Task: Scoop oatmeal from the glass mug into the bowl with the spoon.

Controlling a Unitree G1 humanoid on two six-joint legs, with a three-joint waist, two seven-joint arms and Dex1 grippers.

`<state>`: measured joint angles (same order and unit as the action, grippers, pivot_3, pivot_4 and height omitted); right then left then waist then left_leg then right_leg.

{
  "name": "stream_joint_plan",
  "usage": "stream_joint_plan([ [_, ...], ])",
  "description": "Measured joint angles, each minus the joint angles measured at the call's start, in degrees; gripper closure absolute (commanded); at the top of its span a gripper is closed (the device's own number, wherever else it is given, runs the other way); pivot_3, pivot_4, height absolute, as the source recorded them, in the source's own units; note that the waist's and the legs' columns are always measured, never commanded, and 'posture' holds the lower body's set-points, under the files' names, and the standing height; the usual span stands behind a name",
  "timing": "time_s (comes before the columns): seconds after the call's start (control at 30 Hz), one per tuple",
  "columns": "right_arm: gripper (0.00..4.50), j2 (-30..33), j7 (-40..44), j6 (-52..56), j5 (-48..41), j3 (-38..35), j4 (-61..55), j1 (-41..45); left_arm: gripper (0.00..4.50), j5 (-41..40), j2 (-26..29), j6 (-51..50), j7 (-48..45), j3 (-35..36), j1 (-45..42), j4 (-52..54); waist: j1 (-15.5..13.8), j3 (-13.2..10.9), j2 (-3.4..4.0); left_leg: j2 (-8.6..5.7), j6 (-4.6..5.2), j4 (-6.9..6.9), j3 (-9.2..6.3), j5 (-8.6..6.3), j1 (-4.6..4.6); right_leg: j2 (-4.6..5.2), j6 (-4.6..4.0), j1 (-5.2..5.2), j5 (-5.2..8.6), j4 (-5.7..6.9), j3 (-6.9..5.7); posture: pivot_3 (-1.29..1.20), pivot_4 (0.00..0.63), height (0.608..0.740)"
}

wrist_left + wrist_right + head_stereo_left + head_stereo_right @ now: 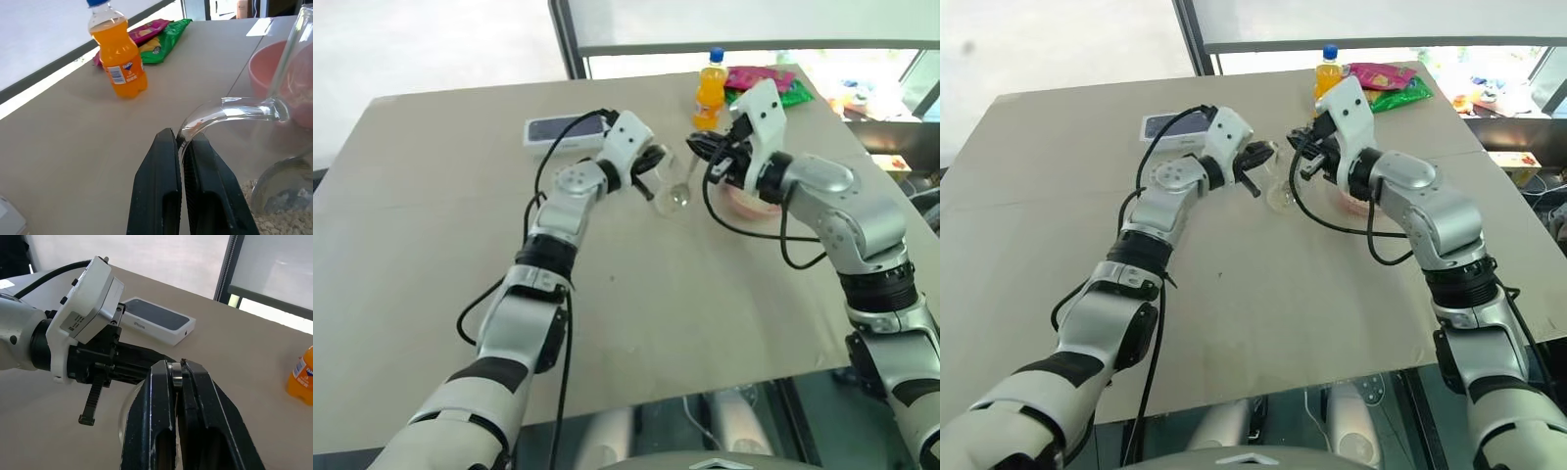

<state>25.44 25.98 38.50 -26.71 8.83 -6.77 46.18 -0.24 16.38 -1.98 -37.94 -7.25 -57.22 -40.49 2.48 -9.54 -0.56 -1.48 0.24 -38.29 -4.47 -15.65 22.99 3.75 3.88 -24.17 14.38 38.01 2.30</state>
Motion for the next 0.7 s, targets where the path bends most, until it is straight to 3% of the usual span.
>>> stream_joint_plan([
  [0.1, 4.5, -2.93, -1.56, 3.09, -1.36, -2.42, -1.28, -1.63, 4.45, 0.27, -0.33, 0.09, -0.18, -0.05, 0.08, -0.99, 0.02, -0.01, -0.01, 0.01, 0.0, 0.0, -0.03, 0.0, 0.05, -0.01, 0.0, -0.09, 0.0, 0.08, 0.0, 0.0, 0.15, 0.74],
  [0.33, 4.5, -10.53, -11.84, 17.58, -12.97, -18.58, -0.26, 0.54, 4.45, 0.29, -1.49, 4.47, 1.14, 0.32, 0.04, -2.66, -0.3, -0.01, -0.01, -0.04, -0.01, -0.05, -0.06, 0.0, 0.05, 0.04, 0.0, -0.08, 0.0, 0.13, 0.0, 0.0, 0.15, 0.74],
  [0.47, 4.5, -11.48, -16.65, 22.2, -17.57, -26.25, 1.63, 2.18, 4.45, 0.27, -2.63, 7.42, 2.22, 0.67, -0.01, -5.59, -0.29, -0.01, -0.01, -0.05, 0.0, -0.03, -0.04, 0.0, 0.06, 0.05, 0.0, -0.08, 0.0, 0.11, 0.01, 0.0, 0.15, 0.74],
  [0.7, 4.5, -12.97, -32.11, 29.43, -29.65, -43.57, 5.56, 4.35, 4.45, 0.33, -6.1, 14.01, 4.76, 1.69, -2.56, -14.31, -0.27, -0.01, -0.01, -0.07, 0.01, -0.04, 0.01, 0.0, 0.06, 0.08, 0.0, -0.08, 0.0, 0.18, 0.03, 0.0, 0.15, 0.74],
])
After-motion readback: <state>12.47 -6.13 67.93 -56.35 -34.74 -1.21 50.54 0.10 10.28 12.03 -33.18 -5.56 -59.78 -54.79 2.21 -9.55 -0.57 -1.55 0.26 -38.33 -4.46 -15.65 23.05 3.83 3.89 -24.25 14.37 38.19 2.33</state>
